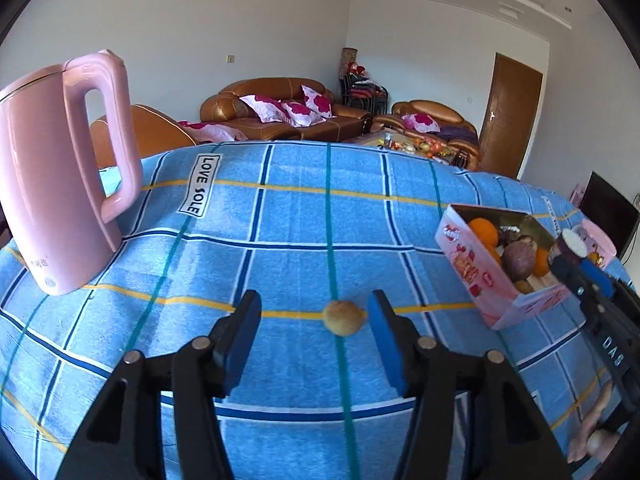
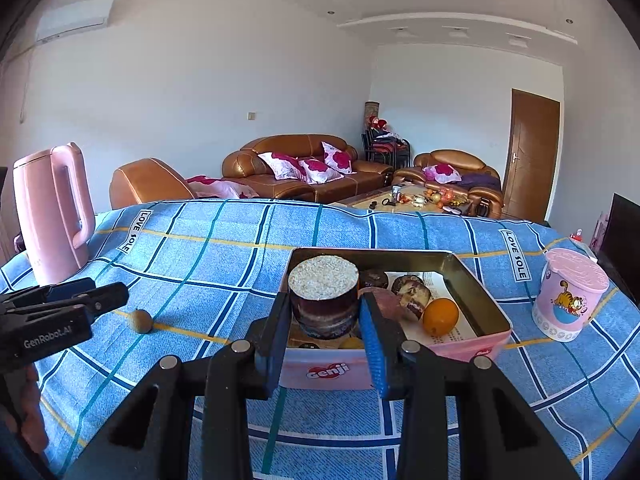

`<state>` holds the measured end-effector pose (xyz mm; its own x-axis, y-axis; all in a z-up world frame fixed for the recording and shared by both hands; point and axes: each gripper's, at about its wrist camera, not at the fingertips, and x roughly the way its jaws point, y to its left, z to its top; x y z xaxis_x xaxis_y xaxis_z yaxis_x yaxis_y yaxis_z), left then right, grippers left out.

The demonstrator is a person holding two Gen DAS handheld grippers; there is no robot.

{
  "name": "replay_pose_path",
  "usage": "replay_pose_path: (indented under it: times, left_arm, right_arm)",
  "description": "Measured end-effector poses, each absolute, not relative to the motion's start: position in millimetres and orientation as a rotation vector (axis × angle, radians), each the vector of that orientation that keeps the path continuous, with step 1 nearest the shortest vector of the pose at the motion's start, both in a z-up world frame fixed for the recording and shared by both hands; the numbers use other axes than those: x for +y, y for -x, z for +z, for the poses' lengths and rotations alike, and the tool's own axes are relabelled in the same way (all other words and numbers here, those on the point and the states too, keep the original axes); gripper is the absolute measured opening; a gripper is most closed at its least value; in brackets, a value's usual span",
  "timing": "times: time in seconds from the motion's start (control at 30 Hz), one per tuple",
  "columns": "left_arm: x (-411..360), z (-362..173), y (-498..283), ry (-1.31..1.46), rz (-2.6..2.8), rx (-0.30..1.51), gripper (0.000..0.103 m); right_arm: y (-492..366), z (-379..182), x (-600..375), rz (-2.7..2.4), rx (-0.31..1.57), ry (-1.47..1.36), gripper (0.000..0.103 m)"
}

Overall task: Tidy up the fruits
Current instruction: 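Lower the jar into the tin box with the right gripper while the left gripper carries the fruit over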

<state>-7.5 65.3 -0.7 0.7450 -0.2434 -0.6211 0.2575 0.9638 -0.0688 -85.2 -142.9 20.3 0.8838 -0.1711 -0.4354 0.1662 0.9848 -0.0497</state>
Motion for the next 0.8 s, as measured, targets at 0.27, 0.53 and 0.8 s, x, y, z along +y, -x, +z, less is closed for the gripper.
replay_pose_path:
  times: [0.27, 0.53, 0.8]
  left_arm:
    - [37, -15, -7, -0.139, -0.333, 0.739, 0.058]
    - [17, -34, -40, -0.169, -0.314, 0.885, 0.036]
    - [27, -19, -24, -0.1, -0.354, 0.792, 0.027]
  right_arm:
    - [84, 19, -145, -0.161, 0.467, -0.004, 0.037]
    - [83, 18, -147, -0.158, 0.475, -0.017, 0.037]
    - [83, 18, -148, -0.161, 0.473, -0.021, 0.037]
